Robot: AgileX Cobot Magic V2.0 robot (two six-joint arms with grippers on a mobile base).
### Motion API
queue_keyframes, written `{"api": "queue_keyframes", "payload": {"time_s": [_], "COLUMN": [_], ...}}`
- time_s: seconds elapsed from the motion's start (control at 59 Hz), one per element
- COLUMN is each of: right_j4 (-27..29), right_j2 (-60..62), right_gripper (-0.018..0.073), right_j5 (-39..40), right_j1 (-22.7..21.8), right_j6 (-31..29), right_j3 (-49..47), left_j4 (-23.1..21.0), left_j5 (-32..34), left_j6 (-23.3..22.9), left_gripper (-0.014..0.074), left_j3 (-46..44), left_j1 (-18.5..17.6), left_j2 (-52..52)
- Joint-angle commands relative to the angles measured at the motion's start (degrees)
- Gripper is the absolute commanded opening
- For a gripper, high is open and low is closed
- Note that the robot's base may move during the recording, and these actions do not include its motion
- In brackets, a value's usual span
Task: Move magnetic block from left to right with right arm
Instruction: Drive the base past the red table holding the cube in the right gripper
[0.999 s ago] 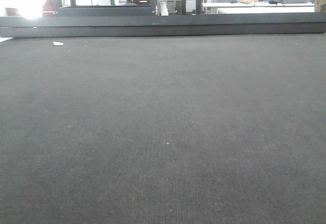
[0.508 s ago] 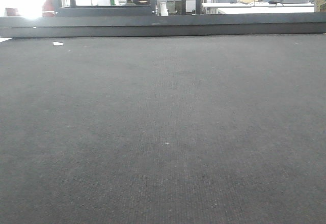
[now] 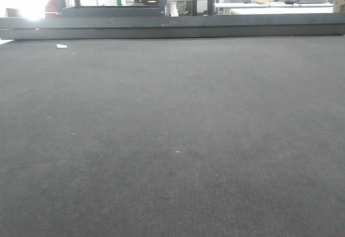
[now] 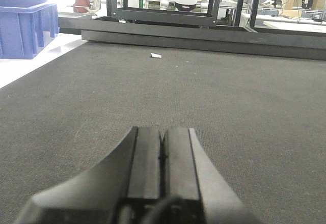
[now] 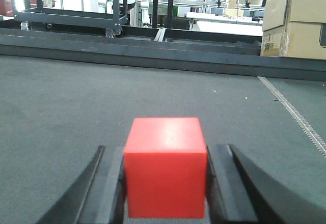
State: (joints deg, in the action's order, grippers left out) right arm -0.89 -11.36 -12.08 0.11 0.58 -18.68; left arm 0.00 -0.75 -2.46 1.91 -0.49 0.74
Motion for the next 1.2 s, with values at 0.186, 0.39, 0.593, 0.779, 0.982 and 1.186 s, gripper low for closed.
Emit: {"api": "queue_keyframes", "payload": {"time_s": [0.186, 0.39, 0.593, 0.779, 0.982, 1.186], "right_j4": [-0.65, -0.65, -0.65, -0.65, -0.65, -0.65], "right_j2": [-0.51, -0.51, -0.51, -0.51, -0.51, -0.58], "right_gripper": [0.0191, 0.0191, 0.0191, 0.0191, 0.0191, 0.0191], "right_j5": [5.39, 5.39, 5.39, 5.39, 5.39, 5.44], "right_j1": [-0.31, -0.31, -0.31, -0.31, -0.31, -0.31], "right_j6": [-0.58, -0.58, -0.58, -0.58, -0.58, -0.58], "right_j3": [-1.51, -1.51, -1.51, -1.51, -1.51, -1.51], "left_j4": [0.00, 0.00, 0.00, 0.00, 0.00, 0.00], "left_j5": [5.06, 5.06, 5.06, 5.06, 5.06, 5.06], "left_j6": [-0.25, -0.25, -0.25, -0.25, -0.25, -0.25], "left_gripper": [-0.0116, -0.0115, -0.0116, -0.0115, -0.0116, -0.0116], "left_j3": [0.44, 0.44, 0.44, 0.44, 0.44, 0.44], "left_j1": [-0.01, -0.01, -0.01, -0.01, -0.01, -0.01], "left_j2": [0.77, 0.77, 0.77, 0.77, 0.77, 0.77]}}
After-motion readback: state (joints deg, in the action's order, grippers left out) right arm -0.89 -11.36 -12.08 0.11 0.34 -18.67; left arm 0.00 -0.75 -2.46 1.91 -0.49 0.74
